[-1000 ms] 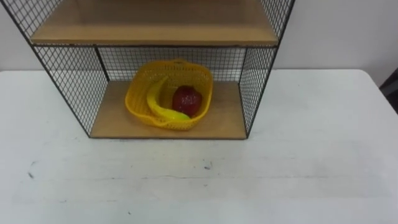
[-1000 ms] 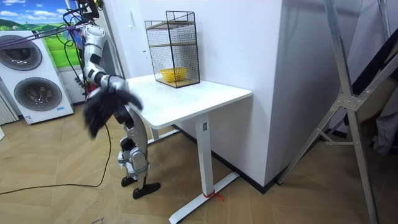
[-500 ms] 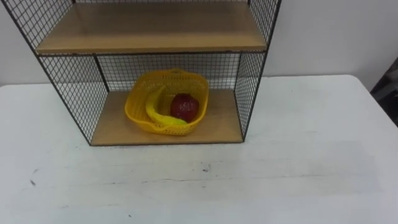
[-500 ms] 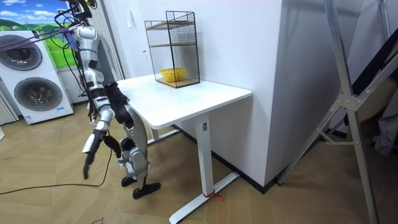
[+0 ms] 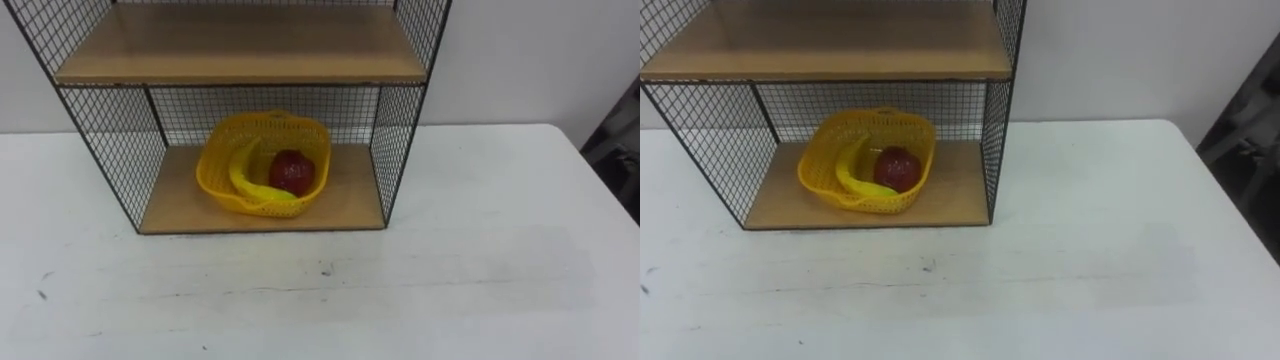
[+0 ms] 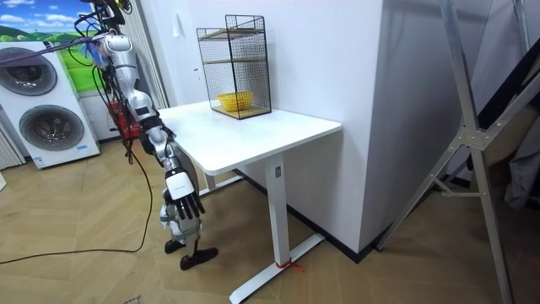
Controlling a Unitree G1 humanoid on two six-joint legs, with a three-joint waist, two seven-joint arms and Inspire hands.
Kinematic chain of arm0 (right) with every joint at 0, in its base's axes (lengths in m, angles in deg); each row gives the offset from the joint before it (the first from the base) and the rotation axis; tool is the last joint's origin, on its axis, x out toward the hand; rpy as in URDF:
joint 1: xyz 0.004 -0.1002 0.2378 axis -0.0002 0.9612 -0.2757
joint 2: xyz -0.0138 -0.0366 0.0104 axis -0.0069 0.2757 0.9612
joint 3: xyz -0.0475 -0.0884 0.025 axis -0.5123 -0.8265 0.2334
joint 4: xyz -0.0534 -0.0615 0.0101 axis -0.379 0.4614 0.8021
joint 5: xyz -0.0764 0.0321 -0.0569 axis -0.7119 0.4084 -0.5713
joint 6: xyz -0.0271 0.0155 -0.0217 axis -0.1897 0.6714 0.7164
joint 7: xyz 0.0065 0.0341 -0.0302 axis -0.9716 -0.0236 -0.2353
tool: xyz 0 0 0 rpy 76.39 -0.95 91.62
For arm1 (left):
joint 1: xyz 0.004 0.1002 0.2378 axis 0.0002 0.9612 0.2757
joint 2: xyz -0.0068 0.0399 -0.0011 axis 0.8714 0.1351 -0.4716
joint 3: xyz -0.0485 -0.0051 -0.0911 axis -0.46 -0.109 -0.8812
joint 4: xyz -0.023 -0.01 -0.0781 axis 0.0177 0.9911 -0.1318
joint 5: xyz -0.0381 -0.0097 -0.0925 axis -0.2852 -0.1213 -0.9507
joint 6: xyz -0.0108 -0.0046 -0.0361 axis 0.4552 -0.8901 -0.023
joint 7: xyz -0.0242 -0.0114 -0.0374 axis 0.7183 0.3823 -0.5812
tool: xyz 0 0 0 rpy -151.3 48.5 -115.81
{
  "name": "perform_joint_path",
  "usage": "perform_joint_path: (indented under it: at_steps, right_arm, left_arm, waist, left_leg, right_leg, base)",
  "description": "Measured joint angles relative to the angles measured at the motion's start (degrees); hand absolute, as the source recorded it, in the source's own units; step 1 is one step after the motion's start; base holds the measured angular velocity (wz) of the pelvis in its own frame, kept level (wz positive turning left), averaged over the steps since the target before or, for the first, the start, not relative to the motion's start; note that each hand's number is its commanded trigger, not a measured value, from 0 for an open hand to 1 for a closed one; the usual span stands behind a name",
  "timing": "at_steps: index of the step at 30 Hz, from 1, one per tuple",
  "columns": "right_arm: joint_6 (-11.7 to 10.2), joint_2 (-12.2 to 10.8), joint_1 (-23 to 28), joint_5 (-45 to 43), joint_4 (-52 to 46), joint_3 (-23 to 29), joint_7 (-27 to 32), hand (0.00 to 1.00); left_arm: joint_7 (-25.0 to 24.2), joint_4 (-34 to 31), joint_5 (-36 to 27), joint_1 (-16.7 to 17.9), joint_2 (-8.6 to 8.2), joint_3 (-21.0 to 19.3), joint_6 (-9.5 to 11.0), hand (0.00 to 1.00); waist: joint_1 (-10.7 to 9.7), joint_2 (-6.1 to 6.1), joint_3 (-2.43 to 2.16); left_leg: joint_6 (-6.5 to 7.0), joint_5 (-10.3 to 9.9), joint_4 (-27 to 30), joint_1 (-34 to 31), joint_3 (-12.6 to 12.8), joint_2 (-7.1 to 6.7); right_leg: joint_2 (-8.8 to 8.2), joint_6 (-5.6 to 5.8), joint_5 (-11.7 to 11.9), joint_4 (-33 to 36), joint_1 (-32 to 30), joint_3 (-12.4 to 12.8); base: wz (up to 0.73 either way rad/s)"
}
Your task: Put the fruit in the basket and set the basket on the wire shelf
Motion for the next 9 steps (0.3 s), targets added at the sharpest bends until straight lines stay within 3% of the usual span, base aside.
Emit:
perform_joint_path:
  at_steps: [5,9]
  right_arm:
    - [0.8,-0.3,-0.8,-2.7,0.4,-2.2,-3.2,0.0]
    - [1.0,-0.5,-1.1,-3.4,0.4,-2.8,-4.1,0.0]
  left_arm:
    - [-0.2,-0.1,0.6,0.1,-0.09,5.0,-0.2,0.0]
    - [-0.2,-0.1,1.3,0.2,-0.42,5.1,-0.2,0.0]
  waist:
    - [-0.1,0.12,0.1]
    - [-0.1,0.21,0.25]
  left_leg:
    - [0.01,0.0,0.0,0.0,0.0,-0.01]
    - [0.0,0.0,0.0,-0.1,-0.1,-0.02]
  right_leg:
    - [0.0,0.01,0.0,-0.1,0.1,0.3]
    - [0.04,0.04,0.0,-0.1,0.1,0.4]
  base:
    - [0.0]
    - [0.0]
